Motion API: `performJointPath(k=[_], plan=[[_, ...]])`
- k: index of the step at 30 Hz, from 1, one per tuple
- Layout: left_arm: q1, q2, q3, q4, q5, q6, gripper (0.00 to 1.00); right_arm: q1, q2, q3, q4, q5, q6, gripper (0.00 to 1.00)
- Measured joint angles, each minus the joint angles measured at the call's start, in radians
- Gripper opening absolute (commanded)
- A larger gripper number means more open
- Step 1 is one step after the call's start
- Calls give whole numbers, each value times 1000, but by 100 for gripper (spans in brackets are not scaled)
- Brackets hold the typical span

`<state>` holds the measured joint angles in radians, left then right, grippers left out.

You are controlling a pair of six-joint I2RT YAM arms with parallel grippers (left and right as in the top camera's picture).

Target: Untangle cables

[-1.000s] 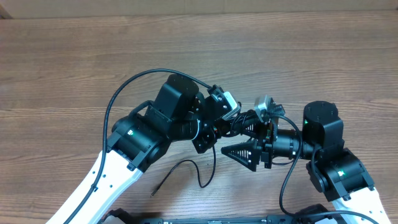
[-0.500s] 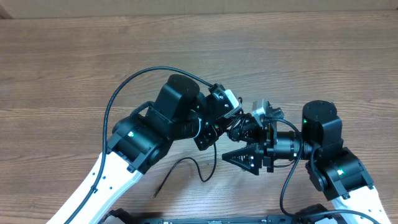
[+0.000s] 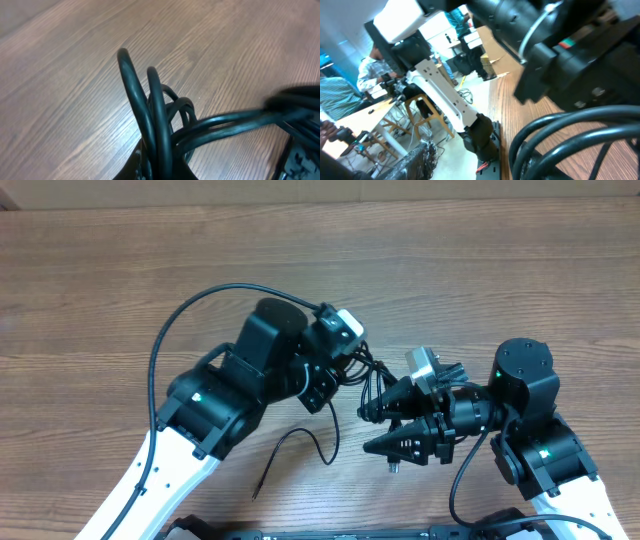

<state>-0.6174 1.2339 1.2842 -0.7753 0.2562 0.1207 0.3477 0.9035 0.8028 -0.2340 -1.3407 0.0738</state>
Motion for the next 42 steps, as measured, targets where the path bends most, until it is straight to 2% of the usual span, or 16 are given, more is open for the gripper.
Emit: performJointPath(k=[6, 8, 10, 19, 20, 21, 22, 23, 24, 25, 30, 36, 42], plan=[[78, 0, 0, -19, 6, -127, 4, 0, 2, 0, 8, -21, 0, 40], [117, 0, 0, -31, 13, -189, 4, 0, 5, 0, 10, -19, -3, 28], [144, -1, 0, -44, 22, -237, 4, 0, 6, -1, 12, -15, 2, 5], [228, -9, 2, -63, 92, -328, 4, -1, 11, -3, 15, 14, 1, 5], [233, -9, 2, -64, 97, -330, 4, -1, 11, -3, 15, 14, 0, 14], [238, -9, 2, -64, 103, -332, 4, -1, 11, -3, 16, 14, 0, 48], [241, -9, 2, -63, 104, -332, 4, -1, 11, -3, 12, 12, 2, 61], [248, -9, 2, -61, 99, -334, 4, 0, 10, -5, 5, -14, 3, 87], [271, -9, 2, -53, 77, -340, 4, 3, 6, -5, -3, -40, 5, 96], [283, -9, 2, -51, 71, -335, 4, 6, 4, -5, -9, -48, 4, 100], [296, -9, 2, -69, 81, -266, 4, 6, 1, -5, -85, 9, 16, 100], [275, -8, 2, -123, 84, -136, 4, 6, 2, -5, -155, 268, 136, 100], [174, -8, 2, -141, 86, -26, 4, 6, 2, -5, -156, 436, 189, 100]])
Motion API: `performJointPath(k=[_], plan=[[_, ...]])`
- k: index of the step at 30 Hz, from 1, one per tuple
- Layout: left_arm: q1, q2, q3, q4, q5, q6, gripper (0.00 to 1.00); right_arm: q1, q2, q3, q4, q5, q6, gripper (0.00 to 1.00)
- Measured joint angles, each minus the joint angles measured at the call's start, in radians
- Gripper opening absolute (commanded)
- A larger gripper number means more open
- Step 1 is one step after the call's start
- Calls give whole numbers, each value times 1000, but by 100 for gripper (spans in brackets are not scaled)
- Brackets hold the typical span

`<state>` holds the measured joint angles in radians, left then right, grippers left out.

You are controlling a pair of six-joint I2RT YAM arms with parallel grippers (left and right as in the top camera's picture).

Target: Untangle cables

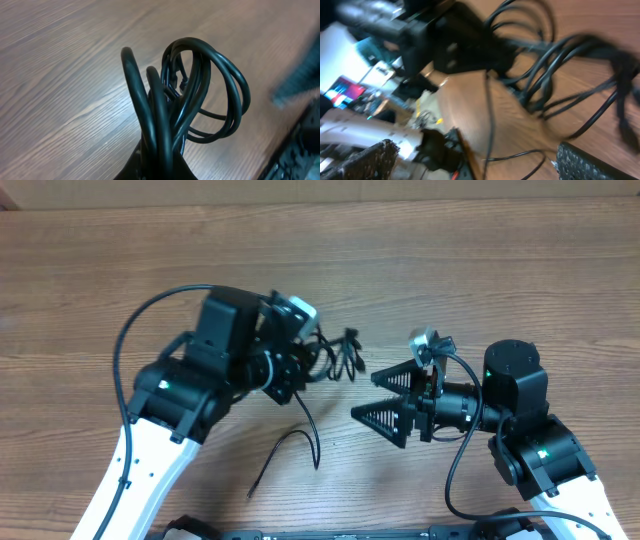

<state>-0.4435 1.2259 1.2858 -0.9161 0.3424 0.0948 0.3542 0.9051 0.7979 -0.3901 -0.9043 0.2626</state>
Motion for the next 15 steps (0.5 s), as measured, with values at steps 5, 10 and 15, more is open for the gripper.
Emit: performJointPath(k=[5, 10, 15], plan=[[-87, 0, 0, 15, 2, 69, 4, 0, 0, 0, -2, 75, 8, 100], [-142, 0, 0, 55, 5, 93, 4, 0, 0, 0, -9, 101, 17, 92], [-185, 0, 0, 78, 5, 97, 4, 0, 0, 0, -14, 109, 21, 52]])
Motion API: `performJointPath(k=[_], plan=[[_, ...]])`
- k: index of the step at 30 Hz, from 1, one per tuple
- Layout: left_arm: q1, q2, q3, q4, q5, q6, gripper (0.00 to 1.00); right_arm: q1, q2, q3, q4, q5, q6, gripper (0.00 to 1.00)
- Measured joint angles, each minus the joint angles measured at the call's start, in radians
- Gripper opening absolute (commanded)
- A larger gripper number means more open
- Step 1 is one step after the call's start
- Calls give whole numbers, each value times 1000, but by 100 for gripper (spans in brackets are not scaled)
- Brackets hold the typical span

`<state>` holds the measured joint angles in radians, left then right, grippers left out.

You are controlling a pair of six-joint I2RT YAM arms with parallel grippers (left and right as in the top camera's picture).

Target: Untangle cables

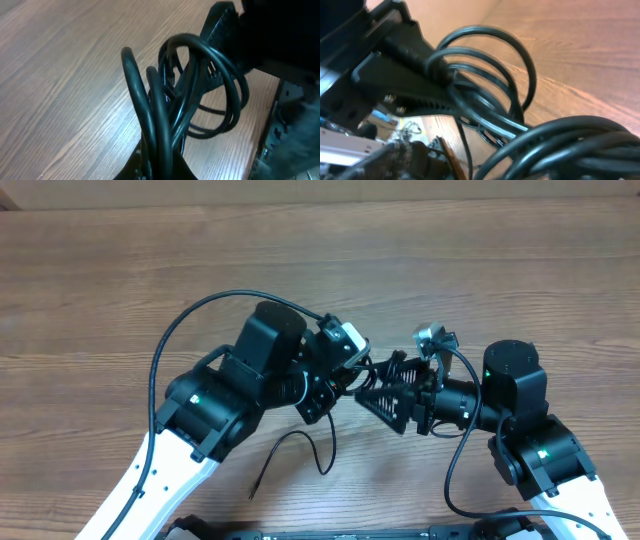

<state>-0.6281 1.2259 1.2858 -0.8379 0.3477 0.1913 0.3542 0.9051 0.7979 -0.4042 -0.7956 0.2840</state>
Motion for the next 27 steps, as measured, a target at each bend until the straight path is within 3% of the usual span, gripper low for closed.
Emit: performJointPath(k=[5, 6, 13, 19, 27], plan=[[-7, 0, 0, 0, -1, 0, 4, -1, 0, 0, -2, 16, 3, 7], [-7, 0, 0, -1, -4, 0, 4, -1, 0, -1, -6, 20, 8, 4], [-9, 0, 0, 0, -76, -75, 4, -1, 0, -1, -15, 21, 3, 4], [-14, 0, 0, 0, -210, -238, 4, 0, 0, -1, -15, -78, -67, 4], [25, 0, 0, -7, -248, -473, 4, 0, 1, -2, 44, -250, -208, 4]])
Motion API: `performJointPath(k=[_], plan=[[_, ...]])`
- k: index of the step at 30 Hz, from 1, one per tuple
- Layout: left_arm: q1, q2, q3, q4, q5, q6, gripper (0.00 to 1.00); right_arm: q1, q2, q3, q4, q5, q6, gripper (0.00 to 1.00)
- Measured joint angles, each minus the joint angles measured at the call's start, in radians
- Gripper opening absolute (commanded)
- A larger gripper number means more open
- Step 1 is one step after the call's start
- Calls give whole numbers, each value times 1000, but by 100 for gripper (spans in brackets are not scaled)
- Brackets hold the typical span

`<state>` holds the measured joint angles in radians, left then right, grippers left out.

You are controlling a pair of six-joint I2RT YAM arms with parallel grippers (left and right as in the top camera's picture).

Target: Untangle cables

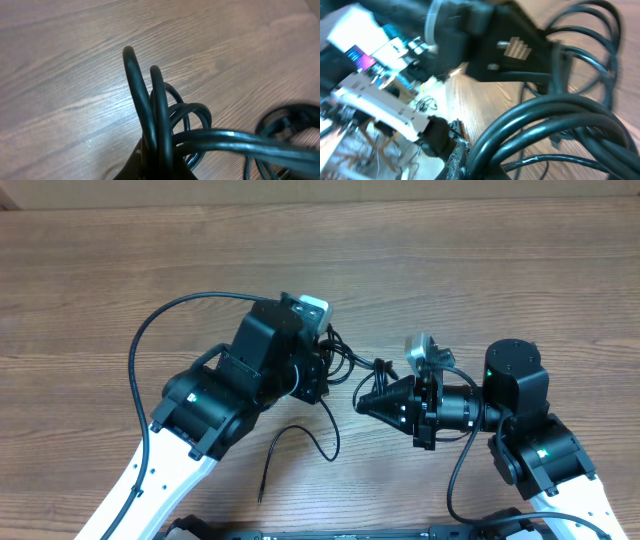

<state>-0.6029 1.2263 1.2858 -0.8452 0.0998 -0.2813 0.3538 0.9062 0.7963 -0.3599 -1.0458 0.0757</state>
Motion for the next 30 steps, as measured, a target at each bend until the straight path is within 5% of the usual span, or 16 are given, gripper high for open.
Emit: performJointPath(k=[8, 30], plan=[[23, 0, 0, -5, 5, -95, 4, 0, 2, 0, 34, -93, -96, 4], [30, 59, 12, -119, 10, -102, 4, -1, 8, -4, 296, -145, -114, 4]])
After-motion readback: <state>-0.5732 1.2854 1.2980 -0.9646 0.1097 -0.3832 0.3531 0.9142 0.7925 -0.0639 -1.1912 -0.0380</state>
